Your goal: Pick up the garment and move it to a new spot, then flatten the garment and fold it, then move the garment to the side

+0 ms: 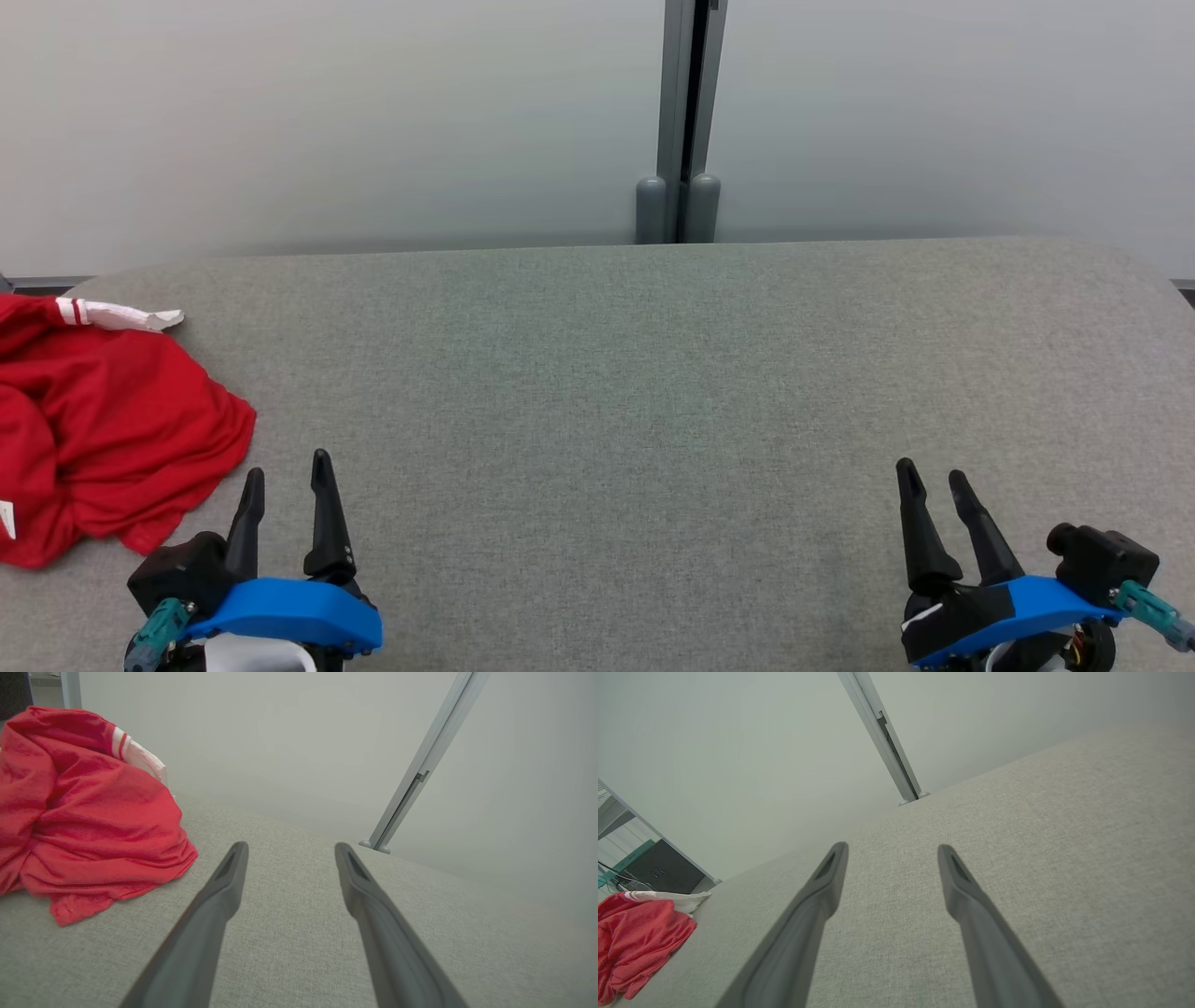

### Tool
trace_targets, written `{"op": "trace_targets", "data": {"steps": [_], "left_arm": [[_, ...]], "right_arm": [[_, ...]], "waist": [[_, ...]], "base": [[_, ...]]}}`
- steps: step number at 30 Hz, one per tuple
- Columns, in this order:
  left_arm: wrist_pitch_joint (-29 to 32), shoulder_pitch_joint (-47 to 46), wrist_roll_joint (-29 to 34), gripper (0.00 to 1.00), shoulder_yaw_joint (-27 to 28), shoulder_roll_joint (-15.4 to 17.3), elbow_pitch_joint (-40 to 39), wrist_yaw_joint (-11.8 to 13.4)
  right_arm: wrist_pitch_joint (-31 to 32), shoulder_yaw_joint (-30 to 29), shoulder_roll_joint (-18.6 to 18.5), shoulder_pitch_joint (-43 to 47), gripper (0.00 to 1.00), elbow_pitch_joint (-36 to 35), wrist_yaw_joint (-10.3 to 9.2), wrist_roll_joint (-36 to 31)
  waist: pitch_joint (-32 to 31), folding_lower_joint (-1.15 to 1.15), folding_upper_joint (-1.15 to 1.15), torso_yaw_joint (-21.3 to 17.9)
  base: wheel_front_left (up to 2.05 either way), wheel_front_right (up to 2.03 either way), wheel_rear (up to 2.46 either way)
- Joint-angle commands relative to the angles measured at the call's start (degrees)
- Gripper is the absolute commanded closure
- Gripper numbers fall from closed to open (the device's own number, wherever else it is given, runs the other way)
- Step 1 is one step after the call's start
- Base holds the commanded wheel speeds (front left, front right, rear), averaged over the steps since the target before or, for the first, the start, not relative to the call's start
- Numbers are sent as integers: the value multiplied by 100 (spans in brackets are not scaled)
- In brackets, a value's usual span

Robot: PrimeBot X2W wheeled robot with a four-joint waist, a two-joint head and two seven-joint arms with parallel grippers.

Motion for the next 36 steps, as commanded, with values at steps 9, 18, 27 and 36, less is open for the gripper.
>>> {"op": "trace_targets", "data": {"steps": [9, 18, 27, 36], "left_arm": [[-143, -129, 509, 0, -20, 46, 52, 71], [-255, -141, 811, 0, 48, 35, 154, 80], [-359, -205, 1092, 0, 133, 61, 290, 31], [-449, -241, 1423, 0, 220, 87, 592, 112]], "right_arm": [[-139, 41, -54, -146, 0, 71, 11, -553], [-250, 40, -59, -154, 0, 162, 13, -1027], [-351, 36, -62, -180, 0, 270, 13, -1480], [-446, -100, -62, -226, 0, 438, 15, -1953]], "waist": [[-11, 0, 0, 16], [-17, 0, 0, 48], [-25, 0, 0, 90], [-38, 0, 0, 100]], "base": [[0, 0, 0], [0, 0, 0], [0, 0, 0], [0, 0, 0]]}}
